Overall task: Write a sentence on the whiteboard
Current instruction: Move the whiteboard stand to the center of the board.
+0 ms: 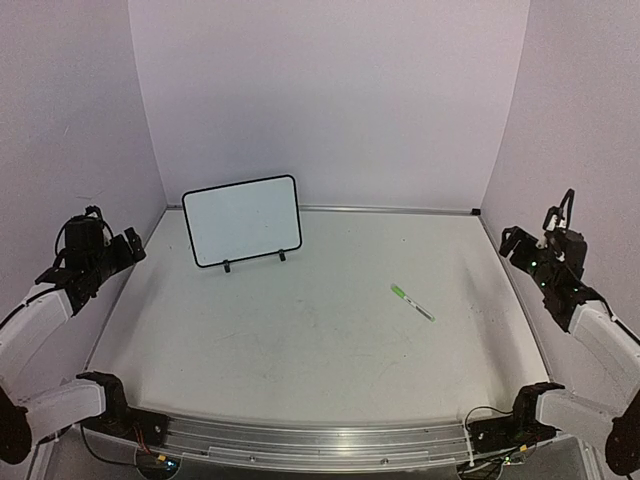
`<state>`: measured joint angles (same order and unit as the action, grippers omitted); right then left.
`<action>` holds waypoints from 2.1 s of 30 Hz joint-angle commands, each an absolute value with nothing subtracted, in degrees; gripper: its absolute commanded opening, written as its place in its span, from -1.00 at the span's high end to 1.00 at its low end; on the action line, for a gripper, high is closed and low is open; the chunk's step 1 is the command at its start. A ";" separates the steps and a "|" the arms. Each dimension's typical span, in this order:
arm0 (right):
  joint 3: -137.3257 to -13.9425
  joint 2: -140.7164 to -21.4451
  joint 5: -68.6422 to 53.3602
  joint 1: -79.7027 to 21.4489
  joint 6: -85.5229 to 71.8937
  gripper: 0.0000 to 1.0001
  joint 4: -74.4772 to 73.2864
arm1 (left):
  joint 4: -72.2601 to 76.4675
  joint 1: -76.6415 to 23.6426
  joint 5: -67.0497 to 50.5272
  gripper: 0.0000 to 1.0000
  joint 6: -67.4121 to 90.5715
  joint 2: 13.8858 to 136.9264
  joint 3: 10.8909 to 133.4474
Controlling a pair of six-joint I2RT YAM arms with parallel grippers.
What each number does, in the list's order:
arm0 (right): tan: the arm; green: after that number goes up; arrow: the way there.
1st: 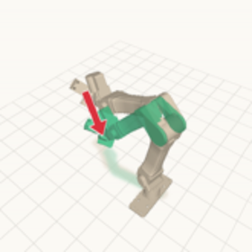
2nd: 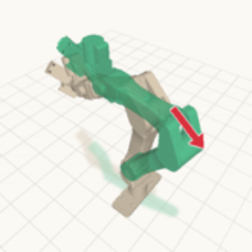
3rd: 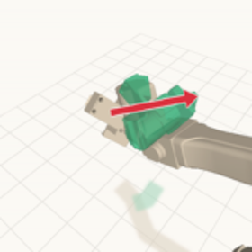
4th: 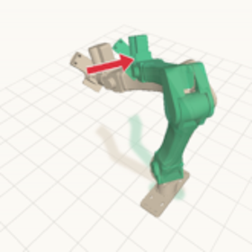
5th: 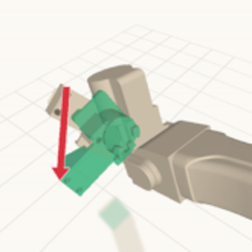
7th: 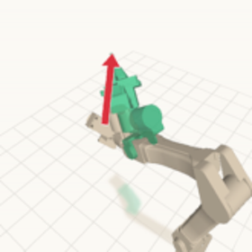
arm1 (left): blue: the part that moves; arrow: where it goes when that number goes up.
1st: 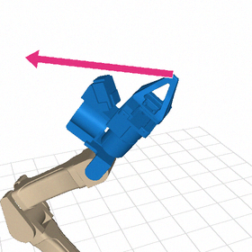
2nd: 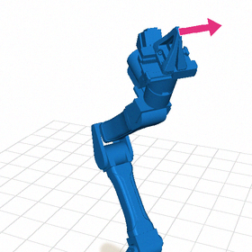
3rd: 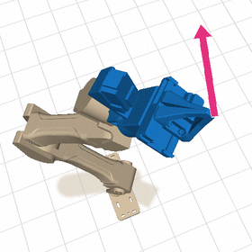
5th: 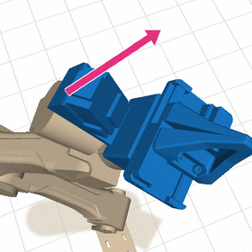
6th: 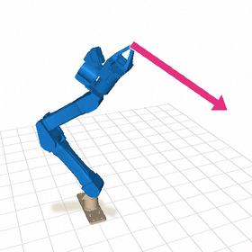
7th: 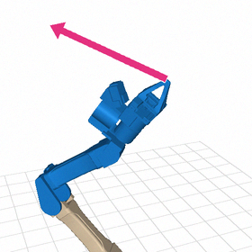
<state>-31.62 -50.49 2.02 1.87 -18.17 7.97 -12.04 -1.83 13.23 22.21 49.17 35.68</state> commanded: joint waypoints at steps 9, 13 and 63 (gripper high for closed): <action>-33.85 -50.90 -1.58 1.70 -20.03 -0.97 3.41 | -14.35 -15.93 17.46 -0.99 26.16 64.08 46.09; -33.93 -51.36 -4.16 1.67 -20.52 -0.97 3.01 | -11.94 -21.78 19.46 -0.99 27.97 72.58 49.55; -34.52 -54.95 -10.20 1.68 -20.92 -0.97 3.26 | -7.98 -26.19 22.23 0.79 27.30 118.02 73.99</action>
<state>-32.69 -55.40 -9.98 1.87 -21.08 2.50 -11.30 -26.32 20.80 29.14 117.51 73.17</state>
